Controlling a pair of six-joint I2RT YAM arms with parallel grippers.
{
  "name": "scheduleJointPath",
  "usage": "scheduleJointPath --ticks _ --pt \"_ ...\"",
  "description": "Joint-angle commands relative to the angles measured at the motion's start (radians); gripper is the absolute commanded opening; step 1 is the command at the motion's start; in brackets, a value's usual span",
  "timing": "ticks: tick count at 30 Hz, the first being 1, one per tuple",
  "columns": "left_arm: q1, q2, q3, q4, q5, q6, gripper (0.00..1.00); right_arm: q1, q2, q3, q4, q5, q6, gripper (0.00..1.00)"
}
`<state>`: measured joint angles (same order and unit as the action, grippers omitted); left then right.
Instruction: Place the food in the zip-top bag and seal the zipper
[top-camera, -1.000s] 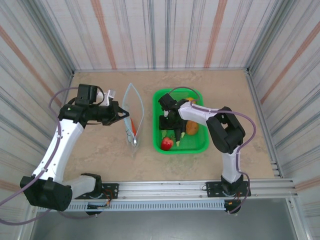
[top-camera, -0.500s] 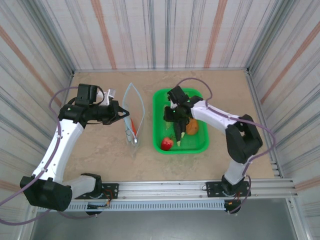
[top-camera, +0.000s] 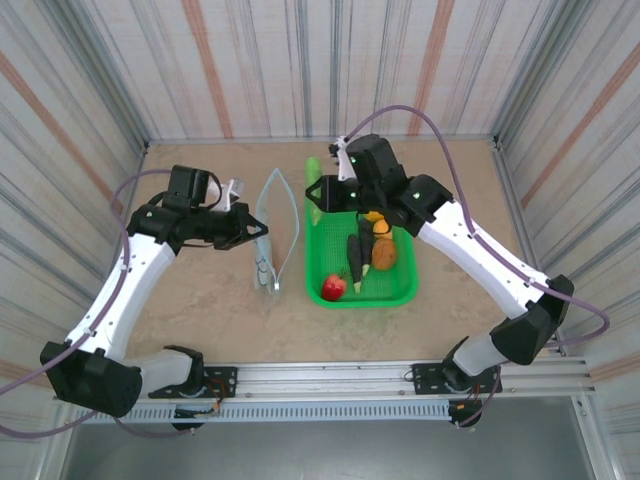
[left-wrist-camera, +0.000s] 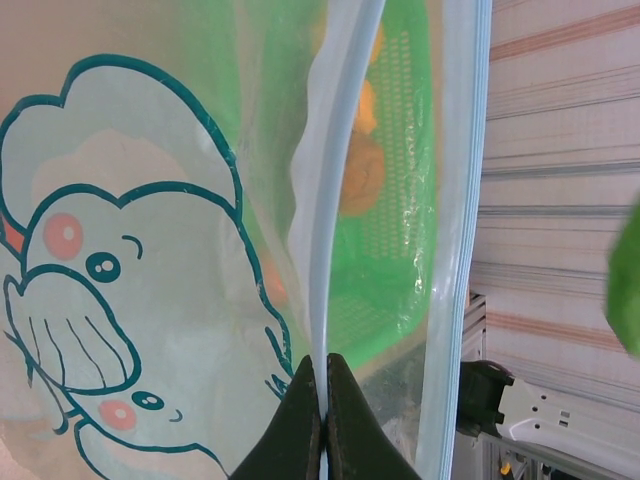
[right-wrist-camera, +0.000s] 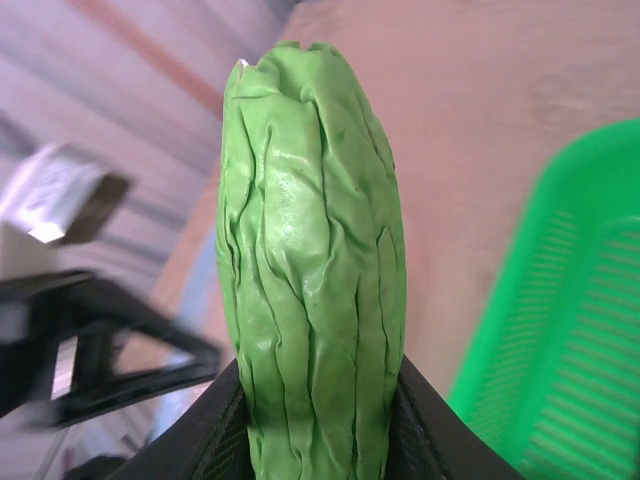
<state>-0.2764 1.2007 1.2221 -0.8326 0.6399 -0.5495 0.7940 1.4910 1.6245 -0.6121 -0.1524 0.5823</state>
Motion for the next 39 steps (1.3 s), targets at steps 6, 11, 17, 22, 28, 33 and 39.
scheduleJointPath --ticks 6,11,17,22,28,33,39 --pt "-0.01 -0.001 -0.008 0.054 0.002 -0.037 0.0 0.13 0.071 0.031 0.089 0.053 0.123 0.22" --pt "-0.01 -0.015 -0.003 0.06 0.003 -0.051 0.0 0.154 0.135 0.06 0.062 0.16 0.127 0.23" --pt "-0.01 -0.026 0.018 0.061 -0.005 -0.067 0.0 0.189 0.204 0.092 -0.05 0.276 0.174 0.23" --pt "-0.009 -0.045 0.053 0.047 -0.01 -0.066 0.0 0.183 0.247 0.109 -0.127 0.231 0.206 0.24" --pt "-0.012 -0.039 0.082 0.025 -0.01 -0.035 0.0 0.172 0.316 0.182 -0.185 0.126 0.208 0.27" --pt "-0.013 -0.034 0.063 0.04 0.017 -0.049 0.0 0.147 0.334 0.186 -0.143 0.025 0.262 0.35" --pt "-0.013 -0.041 0.061 0.034 0.006 -0.043 0.0 0.135 0.326 0.168 -0.109 -0.004 0.293 0.51"
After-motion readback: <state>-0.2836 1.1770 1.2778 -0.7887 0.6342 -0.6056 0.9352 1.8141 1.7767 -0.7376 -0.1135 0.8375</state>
